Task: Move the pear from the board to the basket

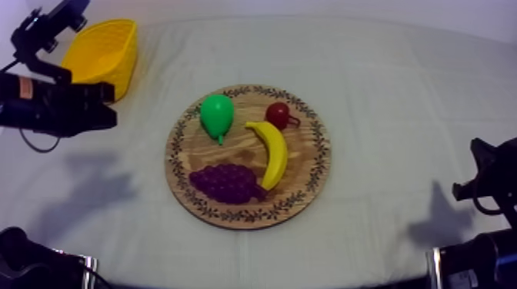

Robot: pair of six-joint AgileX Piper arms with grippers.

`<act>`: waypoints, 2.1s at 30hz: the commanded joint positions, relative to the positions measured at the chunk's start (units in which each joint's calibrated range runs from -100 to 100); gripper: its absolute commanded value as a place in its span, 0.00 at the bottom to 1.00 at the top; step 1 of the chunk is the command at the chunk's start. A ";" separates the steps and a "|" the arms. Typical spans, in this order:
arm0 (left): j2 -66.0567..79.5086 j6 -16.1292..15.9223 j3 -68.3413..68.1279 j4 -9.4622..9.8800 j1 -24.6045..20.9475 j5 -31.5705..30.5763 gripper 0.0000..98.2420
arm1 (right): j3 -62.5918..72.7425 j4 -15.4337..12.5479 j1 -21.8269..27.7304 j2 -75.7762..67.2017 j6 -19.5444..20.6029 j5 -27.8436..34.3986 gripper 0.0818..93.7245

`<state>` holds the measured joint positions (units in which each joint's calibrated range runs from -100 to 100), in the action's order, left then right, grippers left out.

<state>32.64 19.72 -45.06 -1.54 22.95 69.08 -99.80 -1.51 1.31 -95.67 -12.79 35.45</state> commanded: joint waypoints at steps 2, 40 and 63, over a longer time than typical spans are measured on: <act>-6.95 1.63 7.70 0.35 1.49 2.65 0.00 | 0.02 -0.02 0.00 0.00 -0.17 -0.05 0.00; -41.31 -0.21 39.41 -0.02 3.27 13.55 0.20 | 0.02 -0.02 0.00 0.00 -0.13 -0.05 0.00; -46.58 1.22 41.60 -0.46 3.12 16.36 0.92 | 0.02 -0.02 0.00 0.00 -0.14 -0.05 0.00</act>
<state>-13.57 21.05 -3.42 -2.04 26.13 85.71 -99.80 -1.51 1.31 -95.67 -12.92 35.39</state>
